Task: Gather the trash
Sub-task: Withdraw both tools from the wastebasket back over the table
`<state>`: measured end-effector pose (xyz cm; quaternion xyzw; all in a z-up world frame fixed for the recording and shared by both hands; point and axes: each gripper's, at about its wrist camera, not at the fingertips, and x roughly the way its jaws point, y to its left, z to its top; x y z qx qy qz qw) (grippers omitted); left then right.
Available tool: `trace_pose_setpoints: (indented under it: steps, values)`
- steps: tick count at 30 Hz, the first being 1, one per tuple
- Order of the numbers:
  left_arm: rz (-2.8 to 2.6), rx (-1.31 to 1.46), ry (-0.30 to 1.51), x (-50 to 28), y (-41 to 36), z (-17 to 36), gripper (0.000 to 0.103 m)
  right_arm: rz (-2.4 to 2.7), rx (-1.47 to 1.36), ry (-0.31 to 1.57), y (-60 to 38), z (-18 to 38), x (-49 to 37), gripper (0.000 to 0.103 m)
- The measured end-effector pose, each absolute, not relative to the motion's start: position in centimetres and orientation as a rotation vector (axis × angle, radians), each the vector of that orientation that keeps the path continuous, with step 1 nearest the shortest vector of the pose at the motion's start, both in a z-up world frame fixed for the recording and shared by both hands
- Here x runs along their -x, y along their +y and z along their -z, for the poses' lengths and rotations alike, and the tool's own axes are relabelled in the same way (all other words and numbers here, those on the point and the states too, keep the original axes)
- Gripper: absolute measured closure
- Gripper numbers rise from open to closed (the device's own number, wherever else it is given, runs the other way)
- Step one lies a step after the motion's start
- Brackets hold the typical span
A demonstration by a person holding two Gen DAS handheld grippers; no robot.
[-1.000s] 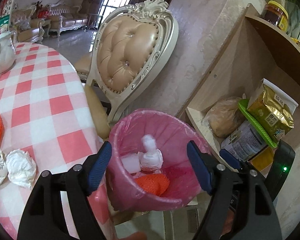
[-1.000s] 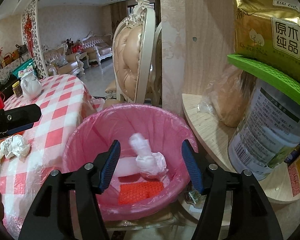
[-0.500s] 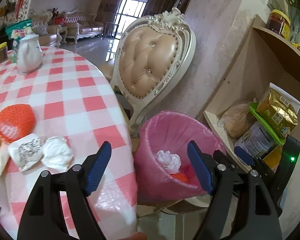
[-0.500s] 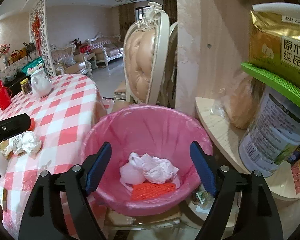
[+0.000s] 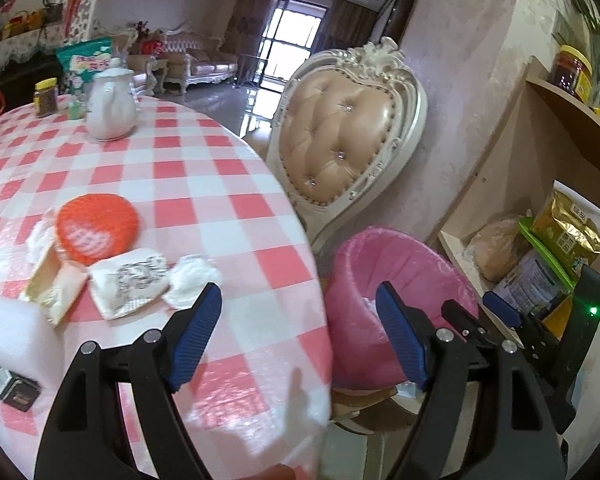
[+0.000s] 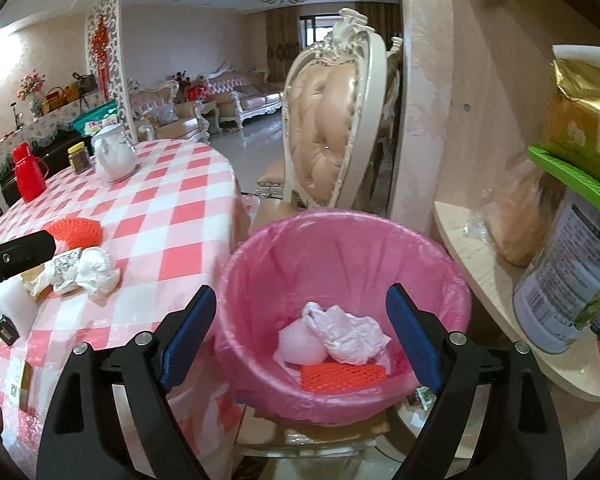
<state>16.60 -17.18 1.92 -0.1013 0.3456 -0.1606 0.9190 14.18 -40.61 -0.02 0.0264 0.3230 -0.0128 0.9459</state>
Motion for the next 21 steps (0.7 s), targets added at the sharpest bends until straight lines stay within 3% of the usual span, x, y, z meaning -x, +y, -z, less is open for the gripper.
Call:
trace_pose_setpoints:
  steps: [21]
  values:
    - [0.191,0.211,0.704,-13.1,-10.6,-1.3,0.024,-0.062,-0.037,0.676,-36.5,0.4,-13.9,0.019]
